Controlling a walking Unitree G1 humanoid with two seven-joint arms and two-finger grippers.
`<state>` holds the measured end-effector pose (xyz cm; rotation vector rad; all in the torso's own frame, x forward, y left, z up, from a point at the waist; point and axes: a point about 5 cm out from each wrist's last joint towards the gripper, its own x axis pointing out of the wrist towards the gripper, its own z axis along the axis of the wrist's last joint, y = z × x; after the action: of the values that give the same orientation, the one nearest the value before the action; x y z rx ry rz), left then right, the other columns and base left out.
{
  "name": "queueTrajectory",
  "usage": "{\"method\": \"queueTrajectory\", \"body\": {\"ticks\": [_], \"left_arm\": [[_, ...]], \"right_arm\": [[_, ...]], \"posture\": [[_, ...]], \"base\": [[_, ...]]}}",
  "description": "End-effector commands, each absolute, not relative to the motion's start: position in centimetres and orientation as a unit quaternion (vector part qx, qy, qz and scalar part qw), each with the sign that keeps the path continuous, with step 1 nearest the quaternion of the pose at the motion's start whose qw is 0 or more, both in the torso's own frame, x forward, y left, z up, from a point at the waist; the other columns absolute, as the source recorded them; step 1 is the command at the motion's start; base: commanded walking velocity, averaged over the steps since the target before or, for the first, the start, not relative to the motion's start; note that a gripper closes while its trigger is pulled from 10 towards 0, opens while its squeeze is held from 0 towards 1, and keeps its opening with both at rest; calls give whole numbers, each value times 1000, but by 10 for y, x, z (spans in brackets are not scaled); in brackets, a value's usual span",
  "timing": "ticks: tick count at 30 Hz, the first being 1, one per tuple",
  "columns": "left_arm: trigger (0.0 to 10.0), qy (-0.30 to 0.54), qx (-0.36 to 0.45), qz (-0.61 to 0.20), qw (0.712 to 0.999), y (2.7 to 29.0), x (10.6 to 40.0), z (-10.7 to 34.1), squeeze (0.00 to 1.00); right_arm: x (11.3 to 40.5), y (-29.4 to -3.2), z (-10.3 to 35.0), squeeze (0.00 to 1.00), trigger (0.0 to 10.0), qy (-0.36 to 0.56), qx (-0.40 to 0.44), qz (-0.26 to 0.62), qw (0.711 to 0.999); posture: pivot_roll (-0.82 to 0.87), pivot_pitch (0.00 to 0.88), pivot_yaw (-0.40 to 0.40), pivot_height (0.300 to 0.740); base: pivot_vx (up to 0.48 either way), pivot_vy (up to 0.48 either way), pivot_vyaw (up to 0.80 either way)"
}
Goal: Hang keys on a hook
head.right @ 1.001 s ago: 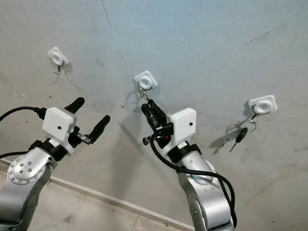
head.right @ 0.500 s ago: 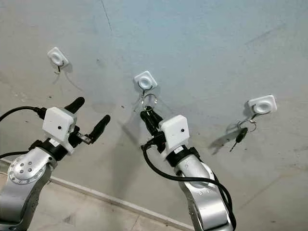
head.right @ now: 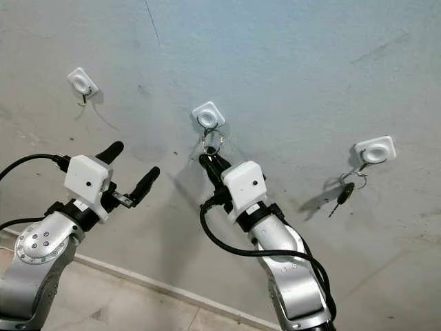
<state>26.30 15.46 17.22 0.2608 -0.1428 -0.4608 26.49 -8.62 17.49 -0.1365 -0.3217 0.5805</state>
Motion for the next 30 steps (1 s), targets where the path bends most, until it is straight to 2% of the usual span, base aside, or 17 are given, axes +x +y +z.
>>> {"method": "queueTrajectory", "body": {"ticks": [1, 12, 19, 30], "left_arm": [[10000, -75, 136, -230, 961, 153, 264, 174, 0], [10000, -75, 136, -234, 960, 153, 266, 173, 0], [10000, -77, 137, -236, 959, 152, 267, 174, 0], [10000, -77, 137, -238, 958, 151, 267, 173, 0]], "right_arm": [[267, -89, 173, 0, 10000, -152, -63, 278, 947], [258, -103, 164, 0, 10000, -111, -27, 305, 945], [257, -100, 167, 0, 10000, -110, -17, 329, 938], [255, -98, 214, 0, 10000, -171, 58, 349, 919]], "posture": [[241, 0, -34, 740], [236, 0, -25, 740], [239, 0, -23, 740], [239, 0, -23, 740]], "base": [[0, 0, 0], [0, 0, 0], [0, 0, 0], [0, 0, 0]]}}
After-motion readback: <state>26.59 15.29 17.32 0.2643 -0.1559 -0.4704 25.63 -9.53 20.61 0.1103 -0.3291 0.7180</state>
